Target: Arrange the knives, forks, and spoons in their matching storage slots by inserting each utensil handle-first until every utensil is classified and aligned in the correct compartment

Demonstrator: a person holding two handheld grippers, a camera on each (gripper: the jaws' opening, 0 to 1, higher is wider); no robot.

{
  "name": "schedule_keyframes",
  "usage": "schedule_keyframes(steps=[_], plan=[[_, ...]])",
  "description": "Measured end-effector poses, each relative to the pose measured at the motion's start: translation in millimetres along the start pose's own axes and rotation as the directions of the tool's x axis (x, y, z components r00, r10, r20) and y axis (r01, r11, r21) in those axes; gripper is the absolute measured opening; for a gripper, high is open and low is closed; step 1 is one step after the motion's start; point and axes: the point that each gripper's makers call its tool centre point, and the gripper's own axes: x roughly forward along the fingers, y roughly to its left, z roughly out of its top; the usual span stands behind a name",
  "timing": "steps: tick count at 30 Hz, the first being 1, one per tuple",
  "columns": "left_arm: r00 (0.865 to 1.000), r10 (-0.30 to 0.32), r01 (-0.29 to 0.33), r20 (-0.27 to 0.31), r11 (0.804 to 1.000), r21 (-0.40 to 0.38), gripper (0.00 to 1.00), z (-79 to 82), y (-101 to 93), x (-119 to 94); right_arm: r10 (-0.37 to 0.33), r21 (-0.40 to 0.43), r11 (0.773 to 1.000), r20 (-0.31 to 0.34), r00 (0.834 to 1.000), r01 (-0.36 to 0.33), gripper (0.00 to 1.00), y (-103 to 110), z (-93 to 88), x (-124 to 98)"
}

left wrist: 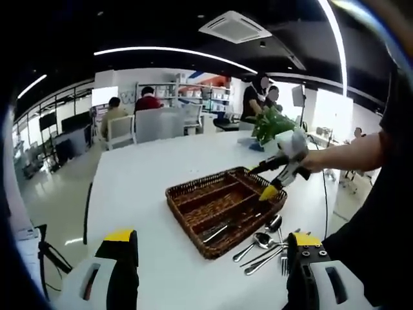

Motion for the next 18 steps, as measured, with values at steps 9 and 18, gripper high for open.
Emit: schedule_keyframes(steps=[9, 18], plan=[[0.998, -0.029, 0.028, 0.059, 0.999, 0.018, 1.00, 16.3, -15.9, 5, -0.101, 0.029, 0.995, 0.072, 0.992, 0.099, 0.99, -2, -2.0, -55], [0.996, -0.049, 0.047, 0.073, 0.998, 0.040, 1.00, 19.5, -33.9, 6, -0.130, 0.011, 0.992, 0.115, 0.985, 0.129, 0.99, 6, -1.8, -97]])
